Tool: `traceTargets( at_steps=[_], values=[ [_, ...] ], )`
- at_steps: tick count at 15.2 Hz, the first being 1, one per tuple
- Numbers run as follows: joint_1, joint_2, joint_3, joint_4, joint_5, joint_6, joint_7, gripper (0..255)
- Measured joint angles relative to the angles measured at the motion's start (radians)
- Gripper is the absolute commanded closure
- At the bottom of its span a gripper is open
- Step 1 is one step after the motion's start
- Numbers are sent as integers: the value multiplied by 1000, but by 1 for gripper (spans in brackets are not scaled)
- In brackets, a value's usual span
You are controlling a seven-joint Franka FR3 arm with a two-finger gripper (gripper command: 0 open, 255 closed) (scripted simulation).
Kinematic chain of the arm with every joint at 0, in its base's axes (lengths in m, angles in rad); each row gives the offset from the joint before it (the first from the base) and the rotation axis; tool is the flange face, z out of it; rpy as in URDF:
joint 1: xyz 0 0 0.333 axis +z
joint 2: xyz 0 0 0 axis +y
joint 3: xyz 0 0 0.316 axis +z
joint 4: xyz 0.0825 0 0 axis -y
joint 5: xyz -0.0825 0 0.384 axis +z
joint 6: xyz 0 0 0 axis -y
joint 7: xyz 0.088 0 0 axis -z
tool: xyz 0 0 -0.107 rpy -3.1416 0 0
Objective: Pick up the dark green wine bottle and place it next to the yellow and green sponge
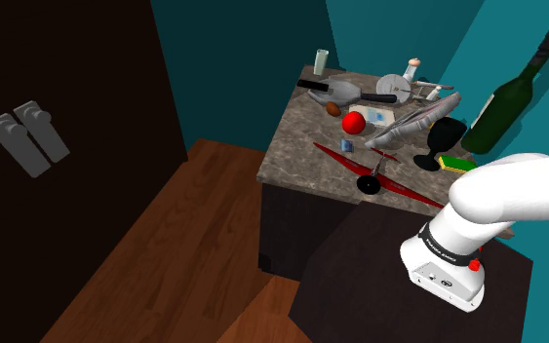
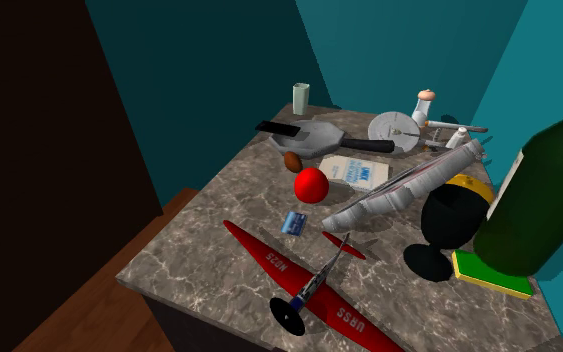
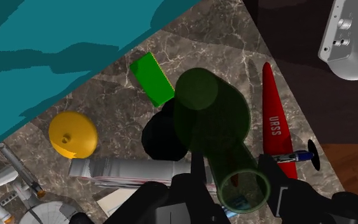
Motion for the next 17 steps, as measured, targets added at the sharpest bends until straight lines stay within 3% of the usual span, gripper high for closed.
traceTargets(
  at_steps=[17],
  values=[
    [-32,-72,-53,-259,-60,189,41,255]
  ],
)
